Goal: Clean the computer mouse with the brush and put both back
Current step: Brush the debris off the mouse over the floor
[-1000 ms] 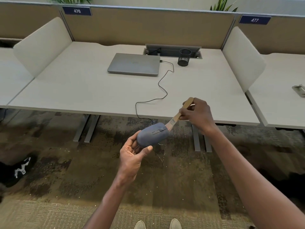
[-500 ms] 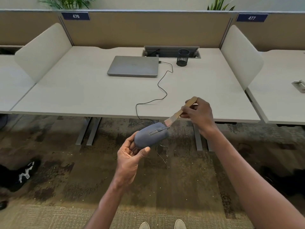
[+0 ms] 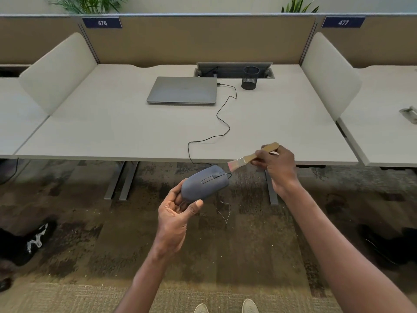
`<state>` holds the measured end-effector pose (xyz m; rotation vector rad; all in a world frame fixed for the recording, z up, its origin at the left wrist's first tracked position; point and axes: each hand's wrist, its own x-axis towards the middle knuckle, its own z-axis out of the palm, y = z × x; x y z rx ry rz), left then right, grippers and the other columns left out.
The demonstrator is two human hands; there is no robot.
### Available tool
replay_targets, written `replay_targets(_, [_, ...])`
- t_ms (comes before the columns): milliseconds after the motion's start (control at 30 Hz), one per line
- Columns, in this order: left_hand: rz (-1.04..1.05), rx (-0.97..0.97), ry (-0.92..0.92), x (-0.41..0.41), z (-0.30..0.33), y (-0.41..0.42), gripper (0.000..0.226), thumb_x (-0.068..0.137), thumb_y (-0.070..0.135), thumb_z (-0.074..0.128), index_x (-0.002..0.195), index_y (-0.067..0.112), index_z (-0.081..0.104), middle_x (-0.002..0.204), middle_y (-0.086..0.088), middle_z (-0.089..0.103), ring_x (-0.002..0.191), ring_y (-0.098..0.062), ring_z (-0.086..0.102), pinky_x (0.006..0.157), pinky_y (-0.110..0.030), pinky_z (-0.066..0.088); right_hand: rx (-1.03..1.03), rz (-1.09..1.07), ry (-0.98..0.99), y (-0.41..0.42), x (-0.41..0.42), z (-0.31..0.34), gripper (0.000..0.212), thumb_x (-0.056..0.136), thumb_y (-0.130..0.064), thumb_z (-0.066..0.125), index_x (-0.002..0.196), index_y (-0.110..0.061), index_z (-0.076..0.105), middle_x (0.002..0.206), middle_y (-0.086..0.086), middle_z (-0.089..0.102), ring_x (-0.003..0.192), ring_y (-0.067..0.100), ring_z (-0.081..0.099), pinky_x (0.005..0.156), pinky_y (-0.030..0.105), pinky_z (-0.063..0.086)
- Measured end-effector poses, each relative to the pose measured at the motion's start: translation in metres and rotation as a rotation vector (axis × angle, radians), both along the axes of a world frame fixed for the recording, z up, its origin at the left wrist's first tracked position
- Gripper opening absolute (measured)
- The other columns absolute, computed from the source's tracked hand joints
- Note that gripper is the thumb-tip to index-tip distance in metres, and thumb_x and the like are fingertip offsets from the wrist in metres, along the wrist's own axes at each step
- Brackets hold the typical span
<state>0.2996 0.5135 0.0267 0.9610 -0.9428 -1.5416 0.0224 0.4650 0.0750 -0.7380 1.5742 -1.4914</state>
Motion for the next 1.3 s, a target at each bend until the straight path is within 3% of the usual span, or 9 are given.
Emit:
replay_targets(67, [-0.009, 0.000, 0.001, 0.000, 0.001, -0.001, 0.073, 0.064, 0.014, 0.085, 0.132, 0.016, 0.058, 0.122, -0.005, 0.075, 0.112, -0.014, 0.071, 0.083, -0.020, 0.058, 0.071, 0.065, 0.010, 0.003, 0.005, -0.007, 0.004, 0.094, 0.001, 0.069, 0.094, -0.001, 0.065, 0.093, 0.016, 0.070, 0.074, 0.021, 0.075, 0.069, 0.024, 0.064])
replay_targets(167, [-0.024, 0.002, 0.001, 0.002, 0.000, -0.004, 0.071, 0.066, 0.011, 0.084, 0.131, 0.017, 0.059, 0.123, -0.005, 0.074, 0.112, -0.014, 0.071, 0.084, -0.020, 0.058, 0.260, 0.015, 0.446, 0.010, 0.007, -0.027, 0.011, 0.094, -0.007, 0.070, 0.101, -0.002, 0.065, 0.096, 0.017, 0.074, 0.081, 0.024, 0.077, 0.078, 0.037, 0.066])
replay_targets(233, [-0.029, 0.007, -0.004, 0.005, -0.001, -0.007, 0.069, 0.067, 0.009, 0.083, 0.131, 0.018, 0.059, 0.123, -0.006, 0.074, 0.112, -0.015, 0.071, 0.084, -0.020, 0.058, 0.286, -0.077, 0.571, 0.014, 0.005, -0.031, 0.015, 0.094, -0.011, 0.070, 0.105, -0.004, 0.063, 0.096, 0.014, 0.074, 0.085, 0.027, 0.076, 0.081, 0.045, 0.065])
replay_targets(400, [-0.025, 0.012, -0.010, 0.009, 0.000, -0.016, 0.073, 0.063, 0.012, 0.086, 0.131, 0.017, 0.059, 0.123, -0.008, 0.074, 0.111, -0.016, 0.071, 0.084, -0.020, 0.058, 0.125, -0.117, 0.291, 0.019, -0.002, -0.022, 0.015, 0.095, -0.009, 0.071, 0.109, -0.006, 0.065, 0.096, 0.007, 0.072, 0.075, 0.014, 0.077, 0.078, 0.031, 0.066])
replay_targets(500, [-0.037, 0.007, -0.008, 0.010, 0.003, -0.019, 0.075, 0.061, 0.014, 0.087, 0.131, 0.018, 0.059, 0.123, -0.009, 0.074, 0.112, -0.017, 0.071, 0.085, -0.021, 0.058, 0.022, -0.104, 0.016, 0.020, 0.002, -0.013, 0.013, 0.095, -0.005, 0.070, 0.106, 0.000, 0.067, 0.095, 0.010, 0.072, 0.074, 0.015, 0.077, 0.073, 0.025, 0.065])
replay_targets(700, [-0.064, 0.004, 0.023, 0.014, 0.018, -0.025, 0.081, 0.056, 0.020, 0.095, 0.128, 0.019, 0.060, 0.124, -0.011, 0.073, 0.110, -0.015, 0.072, 0.085, -0.021, 0.059, 0.018, -0.076, -0.183, 0.021, 0.033, -0.018, 0.002, 0.094, 0.000, 0.069, 0.095, 0.002, 0.069, 0.086, 0.013, 0.073, 0.070, 0.020, 0.075, 0.067, 0.022, 0.063])
replay_targets(833, [-0.072, -0.010, 0.045, 0.018, 0.030, -0.031, 0.098, 0.044, 0.036, 0.103, 0.130, 0.018, 0.059, 0.119, -0.006, 0.075, 0.111, -0.016, 0.072, 0.086, -0.021, 0.059, 0.090, -0.117, -0.131, 0.021, 0.046, -0.031, 0.005, 0.095, 0.002, 0.067, 0.098, 0.005, 0.068, 0.087, 0.015, 0.071, 0.064, 0.014, 0.074, 0.062, 0.019, 0.061])
replay_targets(1033, [-0.017, -0.060, 0.021, 0.021, 0.026, -0.034, 0.069, 0.066, 0.010, 0.088, 0.129, 0.020, 0.062, 0.122, -0.010, 0.073, 0.113, -0.019, 0.071, 0.086, -0.022, 0.059, 0.065, -0.261, -0.013, 0.019, 0.037, -0.028, 0.003, 0.095, -0.003, 0.069, 0.098, -0.005, 0.068, 0.089, 0.010, 0.073, 0.068, 0.013, 0.075, 0.063, 0.019, 0.061])
replay_targets(1300, [0.025, -0.088, -0.032, 0.014, 0.014, -0.028, 0.065, 0.068, 0.018, 0.089, 0.127, 0.024, 0.064, 0.121, -0.005, 0.073, 0.115, -0.020, 0.071, 0.087, -0.020, 0.057, -0.031, -0.323, 0.082, 0.025, 0.020, -0.009, 0.015, 0.093, -0.008, 0.073, 0.106, -0.004, 0.068, 0.090, 0.010, 0.075, 0.068, 0.014, 0.077, 0.064, 0.021, 0.063])
